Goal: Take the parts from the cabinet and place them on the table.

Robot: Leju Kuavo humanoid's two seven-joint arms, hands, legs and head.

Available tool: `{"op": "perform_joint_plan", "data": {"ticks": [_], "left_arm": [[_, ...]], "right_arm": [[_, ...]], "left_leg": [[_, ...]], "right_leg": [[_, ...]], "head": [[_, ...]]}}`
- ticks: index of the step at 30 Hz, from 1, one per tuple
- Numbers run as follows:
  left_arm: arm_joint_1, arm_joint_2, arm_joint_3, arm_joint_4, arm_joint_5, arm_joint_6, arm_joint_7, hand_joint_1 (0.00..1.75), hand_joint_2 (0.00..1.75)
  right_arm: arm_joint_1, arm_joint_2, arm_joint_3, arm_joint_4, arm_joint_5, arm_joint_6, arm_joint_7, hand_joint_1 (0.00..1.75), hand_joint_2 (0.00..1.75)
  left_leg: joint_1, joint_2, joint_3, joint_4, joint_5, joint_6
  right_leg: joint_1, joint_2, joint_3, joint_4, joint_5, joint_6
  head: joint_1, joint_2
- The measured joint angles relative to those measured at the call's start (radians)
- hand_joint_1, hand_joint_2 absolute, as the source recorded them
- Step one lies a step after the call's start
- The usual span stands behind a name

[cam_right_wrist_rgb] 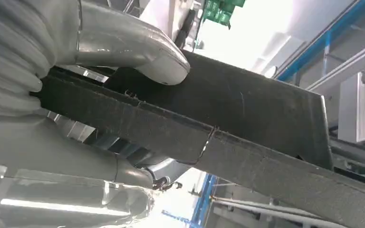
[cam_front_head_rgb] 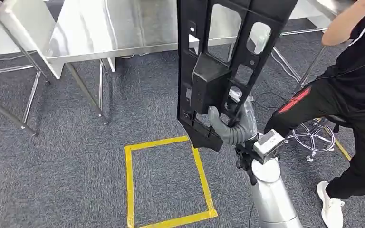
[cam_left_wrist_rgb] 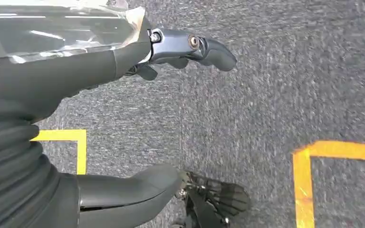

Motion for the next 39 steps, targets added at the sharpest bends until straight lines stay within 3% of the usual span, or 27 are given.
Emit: {"op": "perform_joint_plan", "data": {"ticks": [4,8,20,21,22,25,27,28,29,30,32,33,34,35,36,38,39], "left_arm": [[-0.002,-0.002,0.004,0.0,-0.004,0.006,-0.008,0.0,1.75],[-0.002,-0.003,0.007,0.0,-0.007,0.008,-0.011,0.0,1.75],[-0.002,-0.008,0.007,0.0,-0.019,-0.003,-0.018,0.0,1.75],[-0.002,-0.008,0.007,0.0,-0.021,-0.003,-0.018,0.0,1.75],[-0.002,-0.007,0.007,0.0,-0.022,-0.003,-0.018,0.0,1.75],[-0.002,-0.007,0.007,0.0,-0.027,-0.003,-0.018,0.0,1.75],[-0.003,-0.007,0.007,0.0,-0.028,-0.004,-0.018,0.0,1.75],[-0.004,-0.007,0.007,0.0,-0.03,-0.006,-0.018,0.0,1.75],[-0.003,-0.01,0.007,0.0,-0.032,-0.008,-0.018,0.0,1.75],[-0.003,-0.011,0.007,0.0,-0.035,-0.008,-0.018,0.0,1.75],[-0.003,-0.01,0.007,0.0,-0.037,-0.008,-0.017,0.0,1.75],[-0.003,-0.011,0.007,0.0,-0.037,-0.008,-0.017,0.0,1.75],[-0.003,-0.011,0.007,0.0,-0.037,-0.008,-0.017,0.0,1.75],[-0.003,-0.011,0.006,0.0,-0.037,-0.009,-0.017,0.0,1.75],[-0.003,-0.011,0.007,0.0,-0.037,-0.009,-0.016,0.0,1.75],[-0.002,-0.013,0.007,0.0,-0.038,-0.016,-0.013,0.0,1.75],[-0.002,-0.012,0.007,0.0,-0.038,-0.021,-0.013,0.0,1.75]], "right_arm": [[0.002,0.003,0.0,0.0,0.002,-0.012,0.001,1.75,1.75],[0.002,0.003,0.0,0.0,0.001,-0.018,0.002,1.75,1.75],[0.008,0.003,-0.002,0.0,0.012,-0.03,0.002,1.75,1.75],[0.009,0.003,-0.002,0.0,0.013,-0.031,0.002,1.75,1.75],[0.011,0.003,-0.002,0.0,0.015,-0.031,0.002,1.75,1.75],[0.015,0.003,-0.002,0.0,0.019,-0.033,0.002,1.75,1.75],[0.016,0.003,-0.003,-0.001,0.019,-0.033,0.002,1.75,1.75],[0.016,0.003,-0.003,-0.003,0.02,-0.033,0.002,1.75,1.75],[0.018,0.003,-0.004,-0.006,0.021,-0.034,0.002,1.75,1.75],[0.018,0.003,-0.004,-0.007,0.021,-0.034,0.001,1.75,1.75],[0.019,0.003,-0.005,-0.007,0.021,-0.034,0.001,1.75,1.75],[0.022,0.003,-0.005,-0.007,0.021,-0.034,0.001,1.75,1.75],[0.027,0.003,-0.005,-0.007,0.022,-0.034,0.001,1.75,1.75],[0.03,0.001,-0.005,-0.007,0.022,-0.034,0.001,1.75,1.75],[0.03,0.0,-0.005,-0.007,0.023,-0.034,0.001,1.75,1.75],[0.03,0.0,-0.005,-0.007,0.023,-0.034,0.001,1.75,1.75],[0.029,0.0,-0.005,-0.007,0.024,-0.034,0.002,1.75,1.75]], "left_leg": [[0.0,0.006,0.004,-0.005,-0.001,-0.002],[0.003,0.009,0.006,-0.007,-0.005,-0.02],[-0.004,0.009,0.006,-0.007,-0.005,-0.023],[-0.005,0.009,0.006,-0.006,-0.005,-0.023],[-0.007,0.009,0.004,0.0,-0.009,-0.014],[-0.007,0.01,0.003,0.004,-0.012,-0.009],[-0.009,0.01,0.003,0.005,-0.014,-0.004],[-0.008,0.012,0.01,-0.006,-0.01,0.003],[0.004,0.017,0.025,-0.026,0.0,0.007],[0.004,0.018,0.032,-0.031,0.0,0.011],[0.005,0.026,0.034,-0.031,-0.002,0.015],[0.005,0.027,0.034,-0.03,-0.003,0.015],[0.005,0.027,0.034,-0.029,-0.005,0.013],[0.006,0.027,0.036,-0.029,-0.008,0.01],[0.007,0.027,0.04,-0.028,-0.012,0.006],[0.012,0.024,0.049,-0.017,-0.026,-0.008],[0.012,0.024,0.048,-0.011,-0.034,-0.016]], "right_leg": [[0.001,0.005,0.0,0.0,-0.001,-0.001],[0.005,0.006,0.0,0.001,-0.003,-0.011],[0.003,0.006,0.0,0.0,-0.003,-0.01],[0.003,0.006,0.0,0.0,-0.003,-0.01],[-0.007,0.006,0.002,-0.003,-0.003,-0.008],[-0.006,0.007,0.003,-0.003,-0.003,-0.008],[-0.008,0.009,0.006,-0.007,-0.004,-0.002],[-0.002,0.01,0.009,-0.013,-0.003,0.003],[0.002,0.001,0.003,0.005,-0.009,0.004],[0.005,-0.007,-0.016,0.038,-0.027,0.0],[0.003,-0.012,-0.094,0.19,-0.09,-0.011],[0.002,-0.013,-0.138,0.266,-0.114,-0.011],[0.001,-0.014,-0.166,0.314,-0.122,-0.006],[-0.001,-0.015,-0.165,0.305,-0.111,0.002],[-0.004,-0.016,-0.136,0.247,-0.08,0.015],[-0.016,-0.016,-0.032,0.046,-0.001,0.04],[-0.016,-0.014,-0.013,0.007,0.0,0.035]], "head": [[0.0,0.0],[0.0,0.0],[0.0,0.0],[0.0,0.0],[-0.001,0.0],[-0.001,0.0],[0.0,0.0],[-0.001,0.0],[0.002,0.0],[0.0,0.0],[0.005,0.0],[0.004,0.0],[0.005,0.0],[0.004,0.0],[0.005,0.0],[0.005,0.0],[0.005,0.0]]}}
